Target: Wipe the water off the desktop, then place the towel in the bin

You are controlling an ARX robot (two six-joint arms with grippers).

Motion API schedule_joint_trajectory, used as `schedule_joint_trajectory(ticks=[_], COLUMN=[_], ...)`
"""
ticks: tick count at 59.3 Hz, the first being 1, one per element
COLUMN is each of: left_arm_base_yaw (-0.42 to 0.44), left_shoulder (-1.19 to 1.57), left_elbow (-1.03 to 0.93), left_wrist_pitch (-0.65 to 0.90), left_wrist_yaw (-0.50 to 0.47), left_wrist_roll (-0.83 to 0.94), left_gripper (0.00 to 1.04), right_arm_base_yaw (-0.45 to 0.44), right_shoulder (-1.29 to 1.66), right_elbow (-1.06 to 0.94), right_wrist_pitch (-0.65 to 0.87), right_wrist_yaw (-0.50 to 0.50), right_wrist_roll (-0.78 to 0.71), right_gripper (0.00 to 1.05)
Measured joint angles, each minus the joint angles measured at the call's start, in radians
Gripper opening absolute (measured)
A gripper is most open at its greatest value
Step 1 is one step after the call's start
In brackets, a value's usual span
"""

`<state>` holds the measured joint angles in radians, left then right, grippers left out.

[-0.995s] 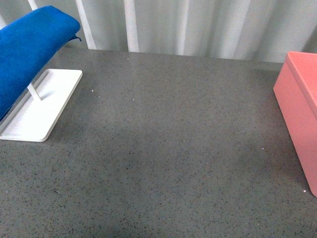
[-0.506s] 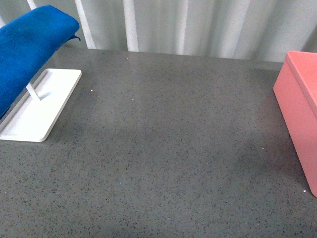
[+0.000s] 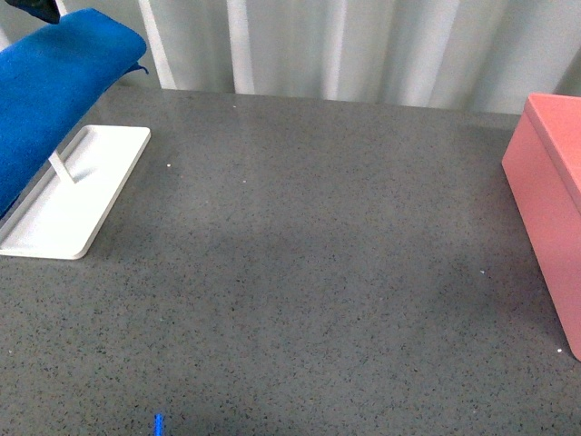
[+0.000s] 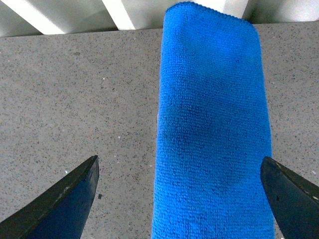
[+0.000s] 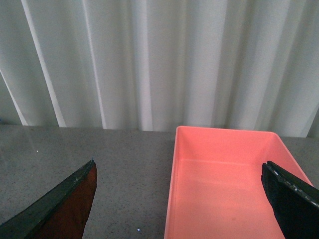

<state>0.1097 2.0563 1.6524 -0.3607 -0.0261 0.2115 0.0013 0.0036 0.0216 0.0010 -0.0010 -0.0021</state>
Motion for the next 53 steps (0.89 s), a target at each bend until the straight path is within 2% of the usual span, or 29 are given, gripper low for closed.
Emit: schedule_joint_trajectory(ticks=[16, 48, 53], left_arm_base_yaw=[0.012, 0.024, 0.023], left_shoulder=[0.091, 0.126, 0.126], left_elbow=[0.108, 0.076, 0.073], left_wrist_pitch=[-0.057, -0.056, -0.055], left_wrist_yaw=[-0.018, -0.04, -0.032], left_wrist_roll=[-0.026, 0.003, 0.006], left_gripper=[0.98, 0.98, 0.79], right_arm_base_yaw=[0.0, 0.0, 0.0], right_shoulder=[0.0, 0.0, 0.0], right_elbow=[0.0, 0.0, 0.0], right_wrist_pitch=[0.0, 0.0, 0.0], right_wrist_yaw=[0.0, 0.0, 0.0], right_wrist_roll=[0.0, 0.0, 0.0], right_gripper=[0.98, 0.98, 0.98])
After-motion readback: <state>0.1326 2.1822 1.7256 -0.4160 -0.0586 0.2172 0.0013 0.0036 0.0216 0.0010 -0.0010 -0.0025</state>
